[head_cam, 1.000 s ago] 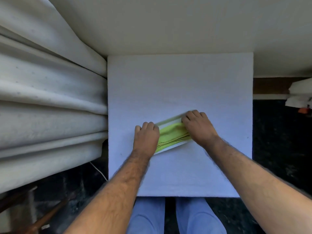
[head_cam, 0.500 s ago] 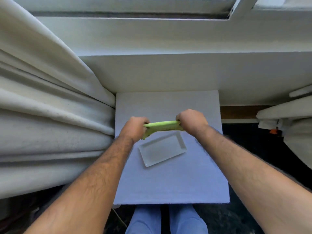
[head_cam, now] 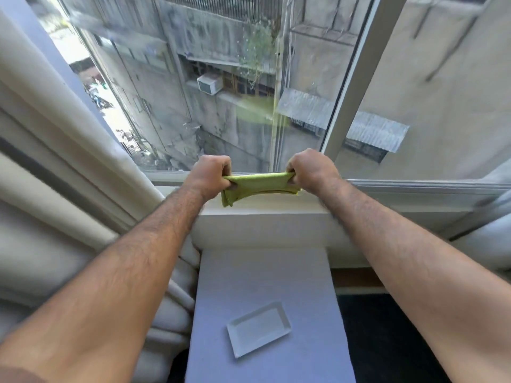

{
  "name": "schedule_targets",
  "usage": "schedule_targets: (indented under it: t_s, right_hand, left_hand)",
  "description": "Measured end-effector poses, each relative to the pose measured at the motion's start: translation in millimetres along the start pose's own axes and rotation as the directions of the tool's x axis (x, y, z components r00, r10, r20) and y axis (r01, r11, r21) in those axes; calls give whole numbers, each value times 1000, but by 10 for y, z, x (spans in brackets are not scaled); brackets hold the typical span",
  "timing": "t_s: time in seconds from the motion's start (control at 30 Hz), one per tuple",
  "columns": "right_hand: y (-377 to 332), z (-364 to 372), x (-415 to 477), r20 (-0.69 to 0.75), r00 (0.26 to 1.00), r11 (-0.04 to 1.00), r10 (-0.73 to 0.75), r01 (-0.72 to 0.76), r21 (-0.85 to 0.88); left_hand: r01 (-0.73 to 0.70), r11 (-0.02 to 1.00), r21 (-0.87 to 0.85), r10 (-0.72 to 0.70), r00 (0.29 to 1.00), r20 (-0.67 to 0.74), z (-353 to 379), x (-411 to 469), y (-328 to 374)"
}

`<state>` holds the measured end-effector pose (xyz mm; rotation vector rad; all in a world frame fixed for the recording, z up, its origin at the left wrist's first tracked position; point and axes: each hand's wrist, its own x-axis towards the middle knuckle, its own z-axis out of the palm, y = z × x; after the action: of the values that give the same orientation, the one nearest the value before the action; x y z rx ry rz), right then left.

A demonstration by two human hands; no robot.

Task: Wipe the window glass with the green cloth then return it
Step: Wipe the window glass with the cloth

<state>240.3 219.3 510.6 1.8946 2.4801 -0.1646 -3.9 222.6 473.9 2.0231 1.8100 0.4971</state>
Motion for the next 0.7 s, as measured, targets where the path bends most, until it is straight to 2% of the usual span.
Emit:
schedule_targets:
  t_s: [0.17, 0.4, 0.7]
  right_hand:
    - [-9, -1217, 53, -172, 985, 1000, -3, 4, 5]
    - [-72, -2424, 39, -351, 935, 996, -57, 27, -90]
    - [-131, -3631, -39, -513, 856, 998, -66, 65, -21]
  left_hand:
    - [-130, 992, 9, 130, 979, -156, -1111, 252, 550]
    - [-271, 960, 74, 280, 901, -330, -2227, 402, 1106]
    - [-335, 941, 55, 327, 853, -407, -3499, 379, 1681]
